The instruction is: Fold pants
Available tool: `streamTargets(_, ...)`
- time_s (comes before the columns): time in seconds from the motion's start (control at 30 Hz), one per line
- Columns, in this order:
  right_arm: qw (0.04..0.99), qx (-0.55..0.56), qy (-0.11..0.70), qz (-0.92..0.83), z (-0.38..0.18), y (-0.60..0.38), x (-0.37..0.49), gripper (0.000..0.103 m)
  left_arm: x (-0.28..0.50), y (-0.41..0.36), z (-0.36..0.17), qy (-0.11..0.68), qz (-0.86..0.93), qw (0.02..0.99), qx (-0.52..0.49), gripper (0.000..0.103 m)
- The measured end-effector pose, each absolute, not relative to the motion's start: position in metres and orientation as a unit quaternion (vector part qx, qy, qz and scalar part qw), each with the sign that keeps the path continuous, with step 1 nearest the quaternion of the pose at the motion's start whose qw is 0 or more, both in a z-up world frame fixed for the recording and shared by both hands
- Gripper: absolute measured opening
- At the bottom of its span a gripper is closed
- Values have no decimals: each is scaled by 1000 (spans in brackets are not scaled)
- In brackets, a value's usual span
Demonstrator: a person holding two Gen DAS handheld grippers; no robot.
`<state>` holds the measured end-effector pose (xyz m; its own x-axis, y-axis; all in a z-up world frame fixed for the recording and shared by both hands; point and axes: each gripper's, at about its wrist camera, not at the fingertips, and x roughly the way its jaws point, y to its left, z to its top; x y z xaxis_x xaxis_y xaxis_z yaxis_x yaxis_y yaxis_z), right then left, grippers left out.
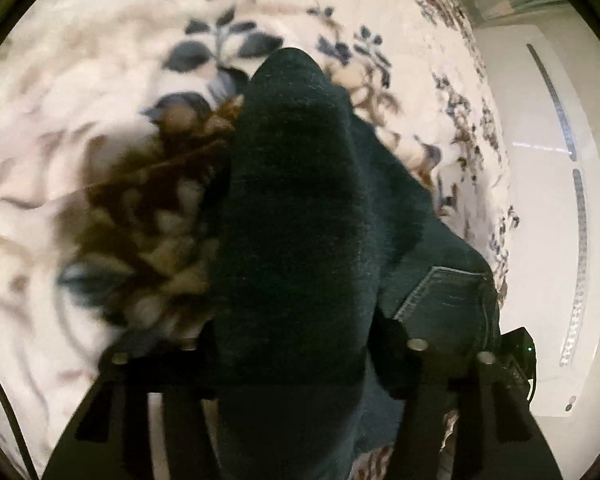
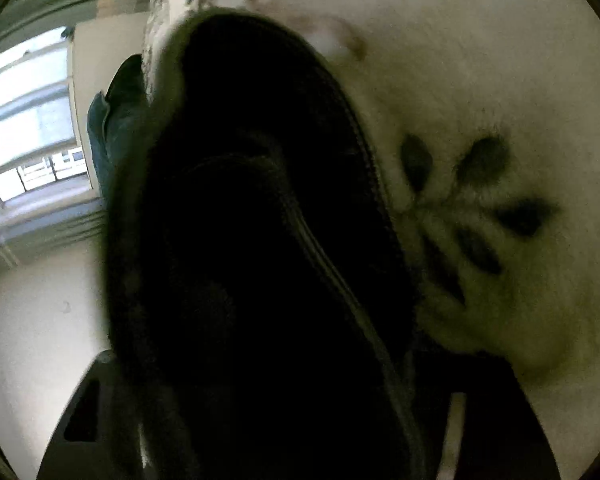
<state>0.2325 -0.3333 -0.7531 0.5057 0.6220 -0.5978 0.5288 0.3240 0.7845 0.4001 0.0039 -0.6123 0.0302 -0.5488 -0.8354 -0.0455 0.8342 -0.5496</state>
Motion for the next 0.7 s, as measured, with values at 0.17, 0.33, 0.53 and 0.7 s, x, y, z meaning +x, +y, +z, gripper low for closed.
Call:
streamTargets(0.17,670,556,490,46,-710,-322,229,45,398,10,-584,664,-190,690,-218,42)
streamTargets(0.33,688,540,481,64,-667,-308,235,44,400,17,-549,641,-206,703,-229,41)
streamTargets(0.53,702,527,470,94,-619,-265,258,43,414,79,-506,606,-212,727,-244,41)
streamTargets(0.7,716,503,465,132,-583,-184,292,43,433,167,-477,583,-202,745,-253,41)
